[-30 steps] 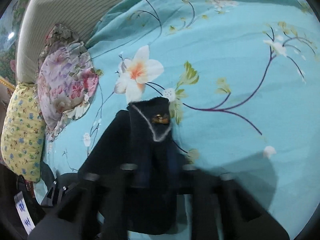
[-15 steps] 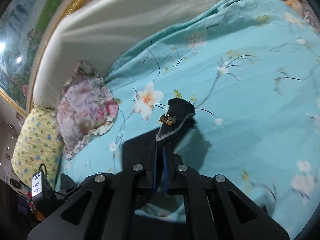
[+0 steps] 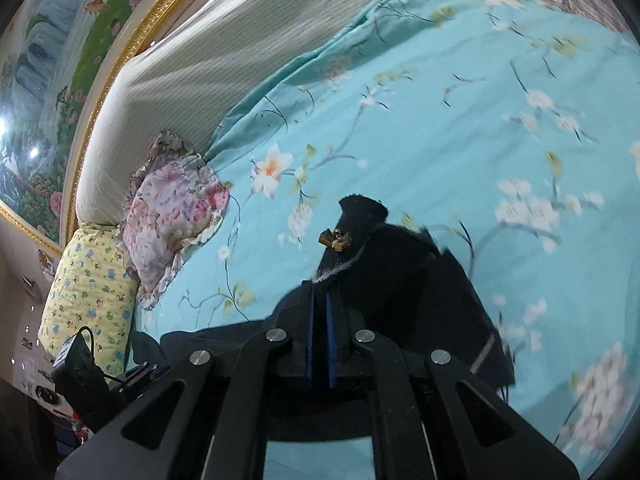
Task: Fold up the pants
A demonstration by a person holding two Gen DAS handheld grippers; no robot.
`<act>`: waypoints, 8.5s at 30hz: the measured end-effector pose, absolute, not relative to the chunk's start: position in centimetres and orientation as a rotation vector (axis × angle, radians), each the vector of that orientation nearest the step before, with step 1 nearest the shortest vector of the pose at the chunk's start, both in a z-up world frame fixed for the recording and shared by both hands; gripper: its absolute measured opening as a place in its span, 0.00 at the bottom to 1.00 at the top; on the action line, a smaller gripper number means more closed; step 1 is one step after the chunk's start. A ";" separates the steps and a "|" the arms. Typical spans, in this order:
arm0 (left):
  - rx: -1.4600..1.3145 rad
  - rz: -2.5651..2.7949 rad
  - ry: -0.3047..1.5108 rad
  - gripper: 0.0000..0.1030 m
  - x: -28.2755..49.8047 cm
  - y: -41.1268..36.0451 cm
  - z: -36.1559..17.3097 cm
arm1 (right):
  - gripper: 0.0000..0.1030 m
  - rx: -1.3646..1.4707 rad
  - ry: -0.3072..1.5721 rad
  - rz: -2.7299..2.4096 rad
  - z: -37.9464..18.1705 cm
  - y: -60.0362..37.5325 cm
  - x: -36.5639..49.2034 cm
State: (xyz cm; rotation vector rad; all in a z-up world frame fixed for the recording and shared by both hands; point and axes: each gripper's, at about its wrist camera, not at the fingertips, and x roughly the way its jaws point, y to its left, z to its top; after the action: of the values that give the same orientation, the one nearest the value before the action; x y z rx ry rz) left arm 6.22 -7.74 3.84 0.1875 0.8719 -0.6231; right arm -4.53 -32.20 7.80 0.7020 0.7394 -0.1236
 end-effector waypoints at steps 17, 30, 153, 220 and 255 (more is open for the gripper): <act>0.187 -0.621 0.959 0.07 3.5 -7.8 0.4 | 0.06 0.732 0.752 -0.228 3.7 -31.7 -9.9; 0.143 -0.583 1.031 0.35 3.2 -7.5 -1.3 | 0.22 0.746 0.780 -0.274 2.6 -31.9 -10.8; -0.826 0.122 0.841 0.06 -3.9 28.0 -1.8 | 0.05 -0.271 0.988 0.694 0.1 10.9 1.5; -0.791 0.271 0.933 0.59 -1.1 30.4 -2.6 | 0.36 -0.068 1.166 0.537 -2.2 0.5 16.0; -0.618 0.119 0.822 0.27 -0.6 32.5 -1.2 | 0.12 0.096 0.980 0.447 -1.3 1.7 15.2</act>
State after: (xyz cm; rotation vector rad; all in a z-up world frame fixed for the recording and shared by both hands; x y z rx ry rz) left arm -0.60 32.49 -1.23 -0.6182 0.8218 0.1186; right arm 15.25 1.67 -1.27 0.0959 0.9805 0.4474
